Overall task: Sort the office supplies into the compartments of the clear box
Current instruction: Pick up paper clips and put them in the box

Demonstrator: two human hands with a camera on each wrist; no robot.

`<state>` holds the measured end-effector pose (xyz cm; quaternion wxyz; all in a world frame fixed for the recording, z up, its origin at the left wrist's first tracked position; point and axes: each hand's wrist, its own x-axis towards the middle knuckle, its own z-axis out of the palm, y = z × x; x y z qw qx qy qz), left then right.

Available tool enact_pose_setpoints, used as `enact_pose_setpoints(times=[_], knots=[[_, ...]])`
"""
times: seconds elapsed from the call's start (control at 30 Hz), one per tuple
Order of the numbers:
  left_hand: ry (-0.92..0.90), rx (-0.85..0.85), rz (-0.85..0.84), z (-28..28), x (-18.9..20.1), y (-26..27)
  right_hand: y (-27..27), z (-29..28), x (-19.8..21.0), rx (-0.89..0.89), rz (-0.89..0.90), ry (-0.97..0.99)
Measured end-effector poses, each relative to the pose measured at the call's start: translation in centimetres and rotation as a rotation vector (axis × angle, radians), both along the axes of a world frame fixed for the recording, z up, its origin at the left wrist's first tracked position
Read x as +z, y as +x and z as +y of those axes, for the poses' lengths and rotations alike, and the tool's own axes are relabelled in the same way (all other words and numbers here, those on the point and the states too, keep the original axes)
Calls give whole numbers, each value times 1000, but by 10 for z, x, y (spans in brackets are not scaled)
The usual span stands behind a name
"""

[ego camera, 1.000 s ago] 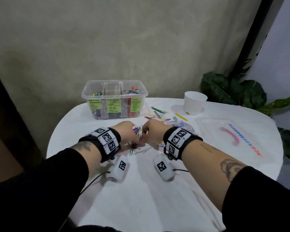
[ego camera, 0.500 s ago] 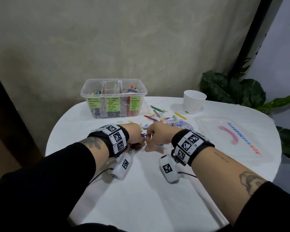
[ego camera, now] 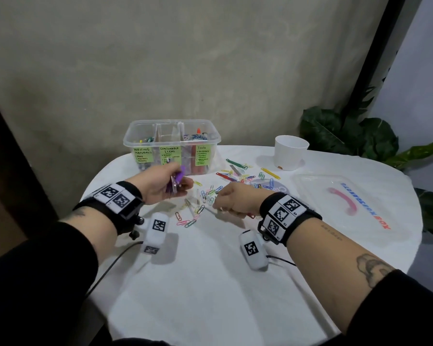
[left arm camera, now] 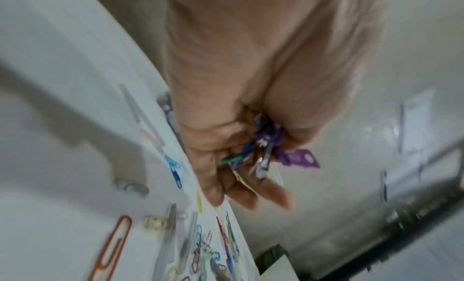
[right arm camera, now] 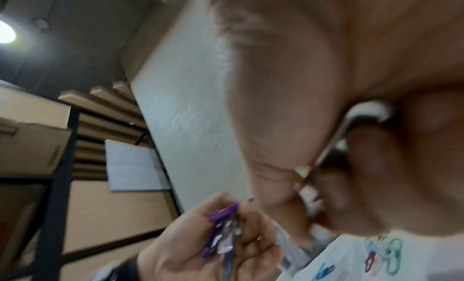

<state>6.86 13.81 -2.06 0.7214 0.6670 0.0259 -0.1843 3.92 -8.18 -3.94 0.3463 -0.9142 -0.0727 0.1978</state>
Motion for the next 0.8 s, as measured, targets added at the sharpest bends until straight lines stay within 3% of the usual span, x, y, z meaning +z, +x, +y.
enact_pose_setpoints(times=[0.13, 0.2, 0.27, 0.47, 0.57, 0.63, 0.7, 0.8], knots=[[-494, 219, 117, 18, 0, 8, 5, -1, 3, -183, 335, 870], [-583, 250, 156, 22, 0, 9, 10, 3, 7, -245, 363, 1119], [-550, 257, 169, 23, -2, 14, 13, 10, 12, -258, 338, 1198], [-42, 160, 15, 15, -15, 22, 29, 39, 15, -367, 239, 845], [484, -96, -223, 18, -18, 22, 36, 51, 13, -424, 205, 585], [858, -294, -408, 13, -13, 18, 40, 55, 13, -449, 88, 294], [1087, -455, -527, 5, -11, 16, 44, 58, 15, -396, -18, -26], [1154, -541, -509, -6, -14, 18, 51, 64, 18, -209, -102, -391]])
